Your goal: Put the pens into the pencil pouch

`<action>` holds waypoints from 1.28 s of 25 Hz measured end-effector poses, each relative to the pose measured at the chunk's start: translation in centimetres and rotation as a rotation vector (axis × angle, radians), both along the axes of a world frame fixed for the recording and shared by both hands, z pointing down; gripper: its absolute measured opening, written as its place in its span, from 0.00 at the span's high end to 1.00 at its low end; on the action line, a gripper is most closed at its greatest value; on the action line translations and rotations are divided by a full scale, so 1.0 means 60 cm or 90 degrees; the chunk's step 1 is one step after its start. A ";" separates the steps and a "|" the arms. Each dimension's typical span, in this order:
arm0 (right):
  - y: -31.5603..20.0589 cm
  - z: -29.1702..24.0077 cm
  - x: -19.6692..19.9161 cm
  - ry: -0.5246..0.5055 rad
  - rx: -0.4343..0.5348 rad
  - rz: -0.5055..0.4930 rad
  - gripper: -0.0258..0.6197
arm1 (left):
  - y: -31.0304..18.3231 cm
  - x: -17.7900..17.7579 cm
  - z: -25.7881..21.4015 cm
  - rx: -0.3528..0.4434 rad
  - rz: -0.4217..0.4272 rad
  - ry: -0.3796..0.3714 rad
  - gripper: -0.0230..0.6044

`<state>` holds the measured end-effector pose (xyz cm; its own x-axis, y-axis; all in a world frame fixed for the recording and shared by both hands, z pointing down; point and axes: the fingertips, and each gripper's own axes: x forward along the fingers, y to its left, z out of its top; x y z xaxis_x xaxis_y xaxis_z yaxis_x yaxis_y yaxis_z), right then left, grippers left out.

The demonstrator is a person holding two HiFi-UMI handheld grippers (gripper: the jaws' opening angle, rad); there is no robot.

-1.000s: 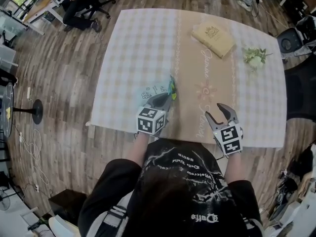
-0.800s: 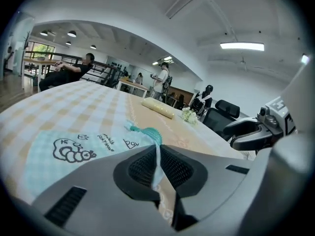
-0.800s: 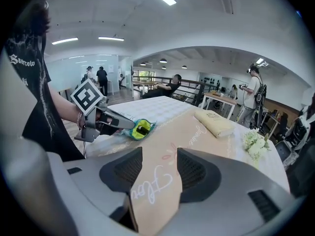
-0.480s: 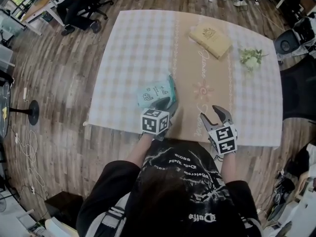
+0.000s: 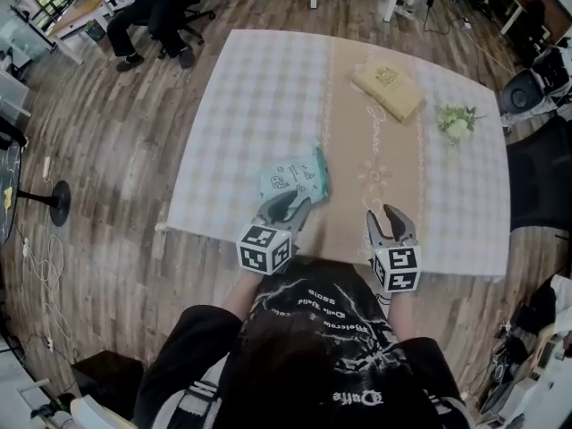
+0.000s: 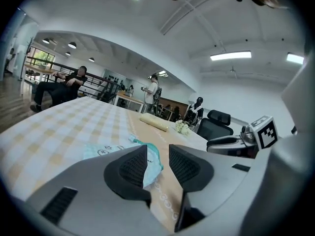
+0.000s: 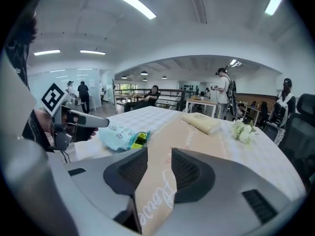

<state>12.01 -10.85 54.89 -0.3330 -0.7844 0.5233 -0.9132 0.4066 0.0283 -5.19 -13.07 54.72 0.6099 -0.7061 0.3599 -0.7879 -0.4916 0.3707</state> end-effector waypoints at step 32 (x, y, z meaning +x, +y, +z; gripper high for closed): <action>0.036 -0.022 -0.063 -0.011 0.094 0.062 0.95 | 0.074 -0.124 -0.053 0.095 -0.028 -0.035 0.93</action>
<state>8.22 -8.67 53.59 -0.2598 -0.8814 0.3944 -0.9488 0.3089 0.0655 -12.62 -8.63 51.56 0.5594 -0.7796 0.2816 -0.8271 -0.5026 0.2515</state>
